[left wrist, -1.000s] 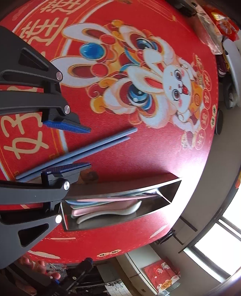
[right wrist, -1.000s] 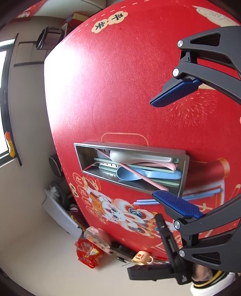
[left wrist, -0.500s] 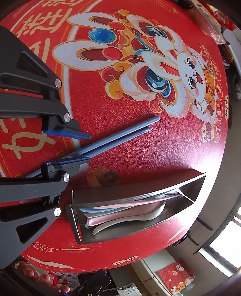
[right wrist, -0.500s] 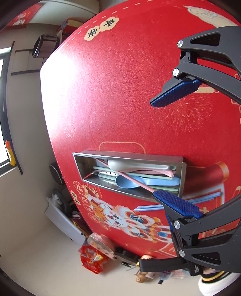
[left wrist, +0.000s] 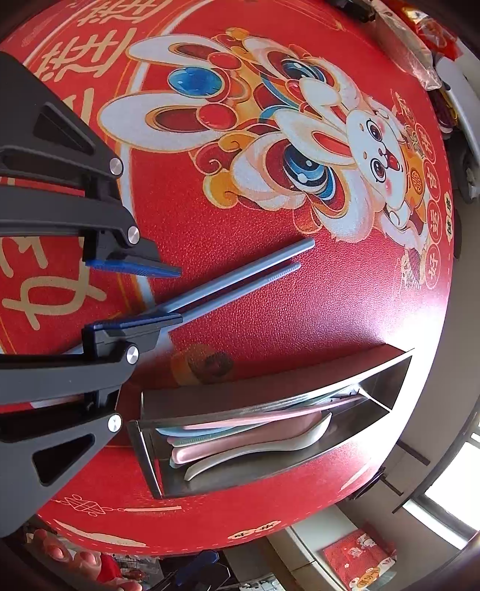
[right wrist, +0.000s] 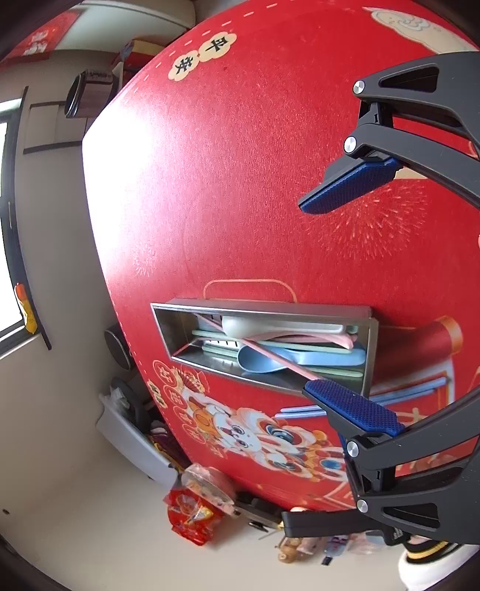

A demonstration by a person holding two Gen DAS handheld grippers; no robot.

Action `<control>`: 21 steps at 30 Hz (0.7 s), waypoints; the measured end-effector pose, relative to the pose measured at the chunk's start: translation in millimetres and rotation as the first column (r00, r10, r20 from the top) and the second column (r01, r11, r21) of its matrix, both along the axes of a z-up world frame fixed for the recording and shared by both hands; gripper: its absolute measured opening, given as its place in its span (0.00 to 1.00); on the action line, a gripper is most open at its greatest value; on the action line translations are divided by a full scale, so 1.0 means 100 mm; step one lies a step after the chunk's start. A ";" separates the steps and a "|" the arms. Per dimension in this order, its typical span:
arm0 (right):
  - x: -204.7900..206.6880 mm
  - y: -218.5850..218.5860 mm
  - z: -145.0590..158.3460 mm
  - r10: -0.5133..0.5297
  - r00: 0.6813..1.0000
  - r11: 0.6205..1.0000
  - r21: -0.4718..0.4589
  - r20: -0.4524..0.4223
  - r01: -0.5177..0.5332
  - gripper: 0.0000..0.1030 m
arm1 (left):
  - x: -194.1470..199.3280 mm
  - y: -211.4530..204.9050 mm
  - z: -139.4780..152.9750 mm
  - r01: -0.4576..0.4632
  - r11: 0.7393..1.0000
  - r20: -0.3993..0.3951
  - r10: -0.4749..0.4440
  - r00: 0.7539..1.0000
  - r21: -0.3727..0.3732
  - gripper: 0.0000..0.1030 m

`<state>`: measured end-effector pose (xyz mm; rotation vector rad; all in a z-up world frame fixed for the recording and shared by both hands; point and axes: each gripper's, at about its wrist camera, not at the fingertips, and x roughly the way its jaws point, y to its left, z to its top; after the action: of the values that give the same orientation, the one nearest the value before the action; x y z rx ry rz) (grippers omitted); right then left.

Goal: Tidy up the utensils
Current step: 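Move the left tool to a blue chopstick and grasp it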

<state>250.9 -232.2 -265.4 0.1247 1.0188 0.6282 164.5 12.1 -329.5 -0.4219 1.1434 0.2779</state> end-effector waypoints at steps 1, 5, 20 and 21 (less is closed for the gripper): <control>0.00 0.01 0.01 0.003 1.000 1.000 -0.001 0.002 -0.003 0.85 | 0.00 0.00 0.00 0.001 1.000 -0.001 -0.001 1.000 0.000 0.18; -0.03 0.03 0.02 0.011 1.000 1.000 0.005 0.006 -0.011 0.85 | -0.02 0.01 0.01 0.005 1.000 -0.009 -0.005 1.000 0.022 0.21; -0.10 0.06 -0.06 0.007 0.999 1.000 0.029 -0.045 -0.006 0.85 | 0.09 -0.03 0.00 0.056 0.997 -0.072 -0.051 0.996 0.062 0.26; -0.11 0.07 -0.07 0.004 0.999 1.000 0.023 -0.046 -0.003 0.85 | 0.10 -0.03 0.00 0.061 0.996 -0.074 -0.056 0.996 0.062 0.26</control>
<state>239.9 -225.4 -271.9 0.1582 1.0563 0.6429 175.0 9.4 -329.2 -0.3237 1.2119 0.2793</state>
